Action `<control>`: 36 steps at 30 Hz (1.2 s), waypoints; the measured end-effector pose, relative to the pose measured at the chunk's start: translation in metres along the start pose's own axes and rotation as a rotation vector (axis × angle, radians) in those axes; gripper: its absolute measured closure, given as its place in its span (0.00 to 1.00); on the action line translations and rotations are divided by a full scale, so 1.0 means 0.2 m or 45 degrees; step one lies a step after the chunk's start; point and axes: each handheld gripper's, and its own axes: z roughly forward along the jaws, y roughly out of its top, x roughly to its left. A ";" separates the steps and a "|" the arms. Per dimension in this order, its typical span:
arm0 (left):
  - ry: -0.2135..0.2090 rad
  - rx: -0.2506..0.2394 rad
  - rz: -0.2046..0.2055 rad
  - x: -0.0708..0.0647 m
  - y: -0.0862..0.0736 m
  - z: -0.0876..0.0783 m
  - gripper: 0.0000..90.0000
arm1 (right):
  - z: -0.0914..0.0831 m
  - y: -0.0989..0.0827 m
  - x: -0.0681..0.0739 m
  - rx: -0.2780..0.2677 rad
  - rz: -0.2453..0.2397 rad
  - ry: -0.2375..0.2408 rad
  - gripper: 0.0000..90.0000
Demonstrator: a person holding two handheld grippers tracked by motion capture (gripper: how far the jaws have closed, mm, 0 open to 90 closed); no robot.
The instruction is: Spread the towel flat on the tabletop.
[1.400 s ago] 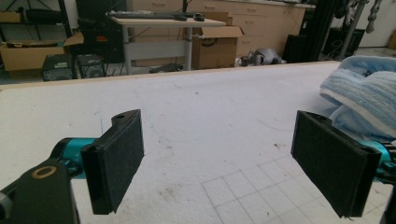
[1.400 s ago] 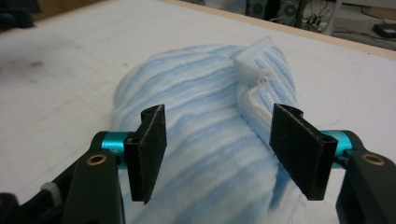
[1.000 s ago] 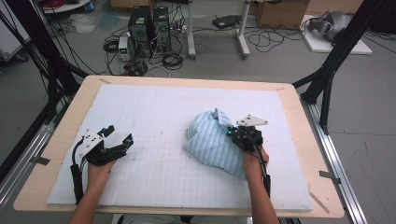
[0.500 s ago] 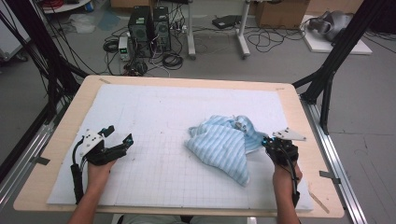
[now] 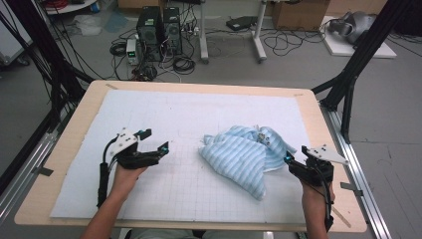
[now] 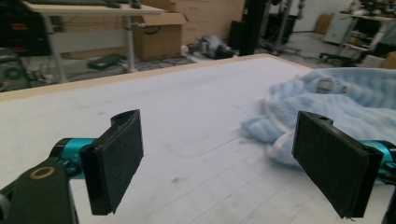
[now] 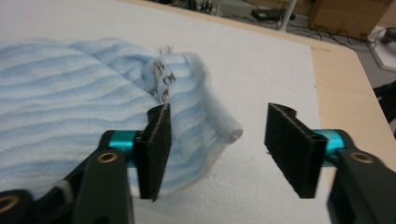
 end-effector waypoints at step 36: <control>-0.077 0.465 0.190 -0.10 -0.01 0.50 0.96 | 0.36 0.02 0.10 0.337 -0.176 0.157 0.90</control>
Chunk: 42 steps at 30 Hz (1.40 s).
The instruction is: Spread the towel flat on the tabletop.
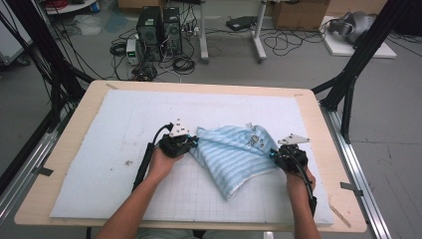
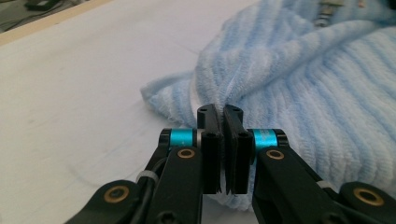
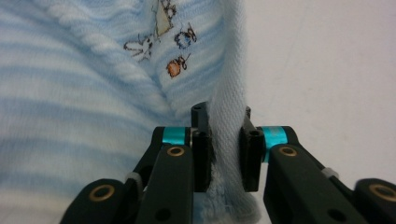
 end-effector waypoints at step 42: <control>0.117 -0.304 -0.270 0.29 -0.12 -0.30 0.25 | 0.26 0.31 0.22 -0.132 -0.098 0.296 0.16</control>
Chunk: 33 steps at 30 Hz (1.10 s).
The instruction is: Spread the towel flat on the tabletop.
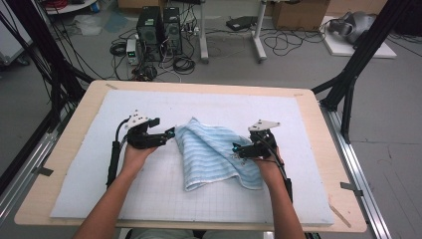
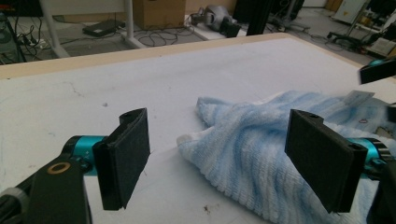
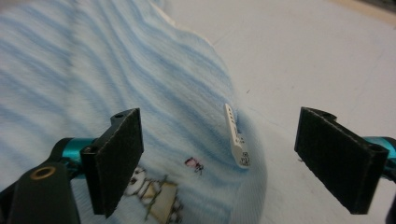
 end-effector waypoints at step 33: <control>-0.061 0.032 -0.013 -0.07 -0.07 0.03 0.27 | -0.41 -0.42 0.02 0.116 0.045 -0.253 0.87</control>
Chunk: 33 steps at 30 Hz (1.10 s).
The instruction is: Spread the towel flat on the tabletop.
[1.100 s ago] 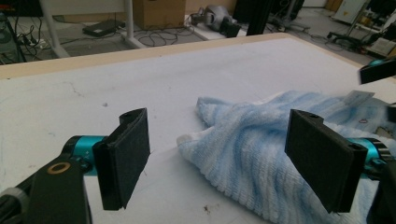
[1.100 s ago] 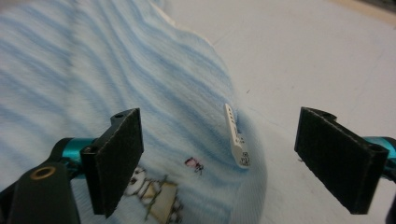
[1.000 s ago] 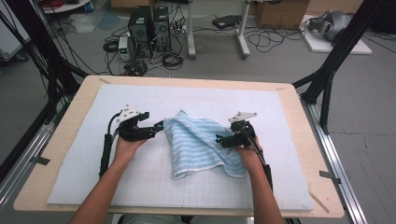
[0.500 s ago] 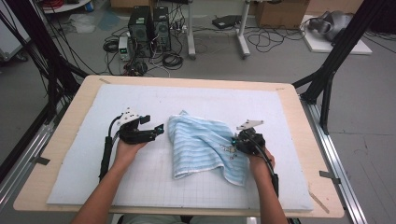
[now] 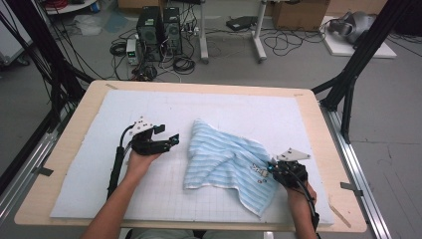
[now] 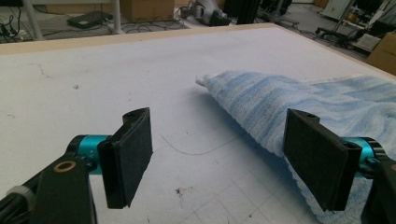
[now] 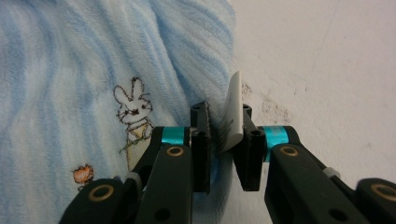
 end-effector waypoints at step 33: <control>-0.015 0.027 0.025 -0.05 -0.02 0.00 0.28 | 0.28 0.29 0.18 0.047 -0.139 0.261 0.95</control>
